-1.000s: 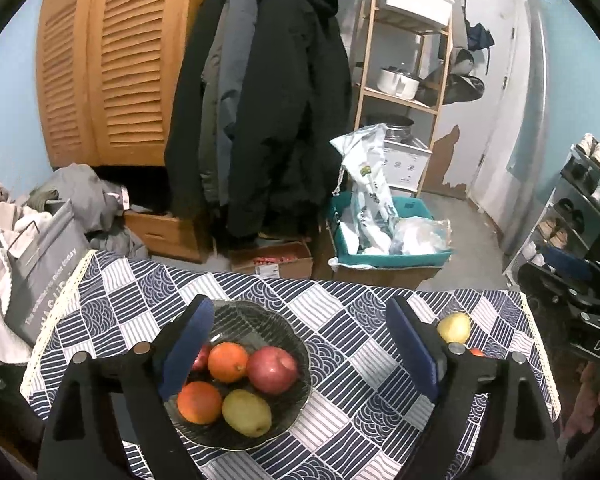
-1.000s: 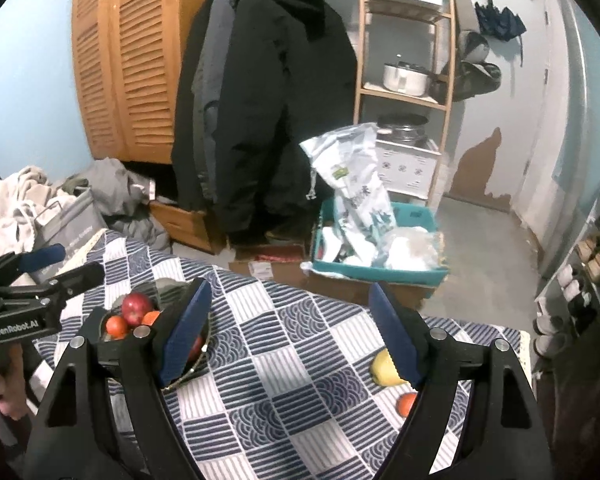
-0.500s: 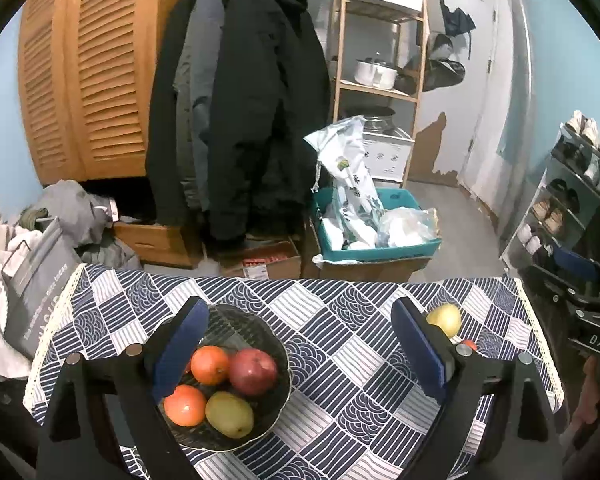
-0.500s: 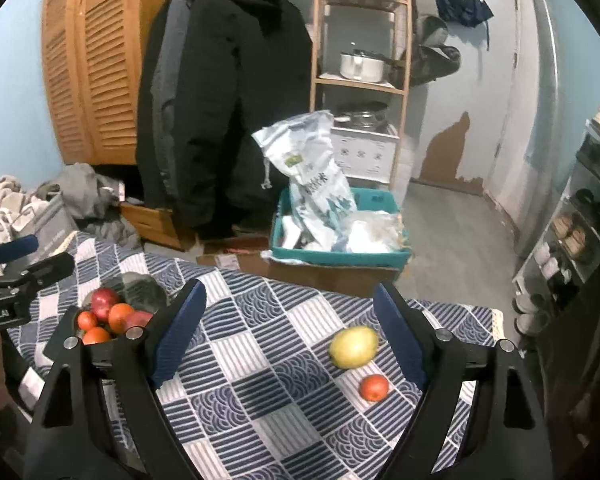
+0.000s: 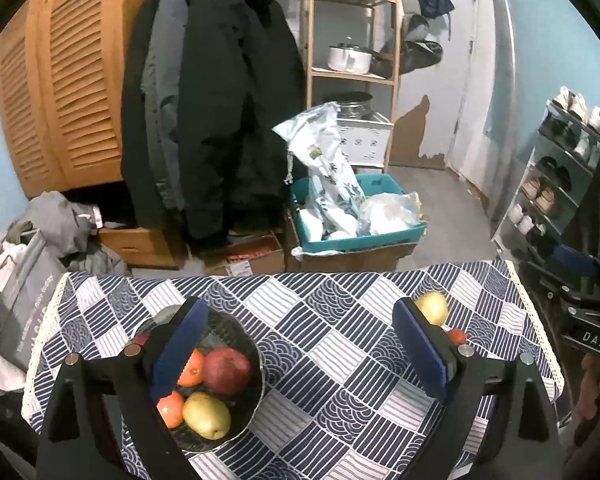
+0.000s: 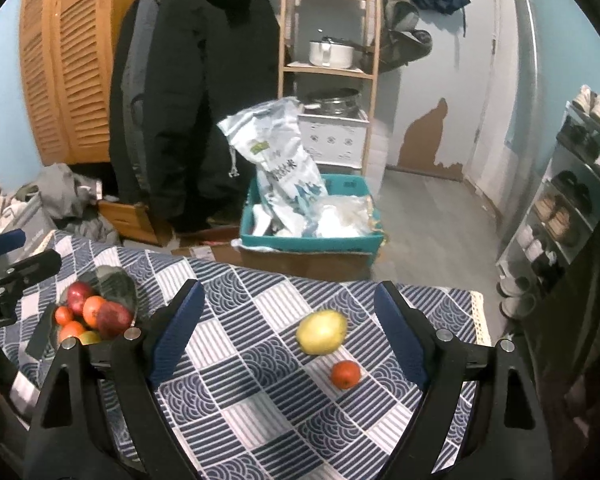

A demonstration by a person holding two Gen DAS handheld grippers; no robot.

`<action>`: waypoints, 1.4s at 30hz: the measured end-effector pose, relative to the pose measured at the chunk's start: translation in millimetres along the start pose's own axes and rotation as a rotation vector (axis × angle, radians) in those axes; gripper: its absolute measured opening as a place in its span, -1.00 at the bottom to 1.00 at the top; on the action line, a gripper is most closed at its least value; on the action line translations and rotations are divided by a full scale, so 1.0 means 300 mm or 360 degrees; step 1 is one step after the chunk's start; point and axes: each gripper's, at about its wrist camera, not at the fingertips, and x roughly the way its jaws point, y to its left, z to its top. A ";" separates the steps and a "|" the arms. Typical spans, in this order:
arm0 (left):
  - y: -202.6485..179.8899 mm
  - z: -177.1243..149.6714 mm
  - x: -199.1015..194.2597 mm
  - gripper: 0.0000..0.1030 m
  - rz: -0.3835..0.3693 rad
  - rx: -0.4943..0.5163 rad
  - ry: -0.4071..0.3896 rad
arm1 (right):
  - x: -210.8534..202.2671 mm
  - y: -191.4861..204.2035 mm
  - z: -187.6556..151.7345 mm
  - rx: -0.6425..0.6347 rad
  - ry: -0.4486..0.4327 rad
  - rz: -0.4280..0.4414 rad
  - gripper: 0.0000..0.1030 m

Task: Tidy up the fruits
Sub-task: 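Withdraw both grippers from the bowl toward the yellow pear and small tangerine, then grasp the small tangerine with the right gripper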

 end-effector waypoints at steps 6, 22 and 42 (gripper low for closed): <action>-0.065 -0.005 0.043 0.85 -0.0020 0.0050 0.0045 | 0.021 -0.059 -0.027 0.0037 0.0037 -0.0048 0.66; -0.172 -0.070 0.258 0.85 -0.0028 0.0121 0.0241 | 0.199 -0.187 -0.145 0.0069 0.0278 -0.0135 0.66; -0.218 -0.192 0.522 0.85 -0.0017 0.0161 0.0471 | 0.534 -0.275 -0.333 0.0190 0.0686 -0.0106 0.66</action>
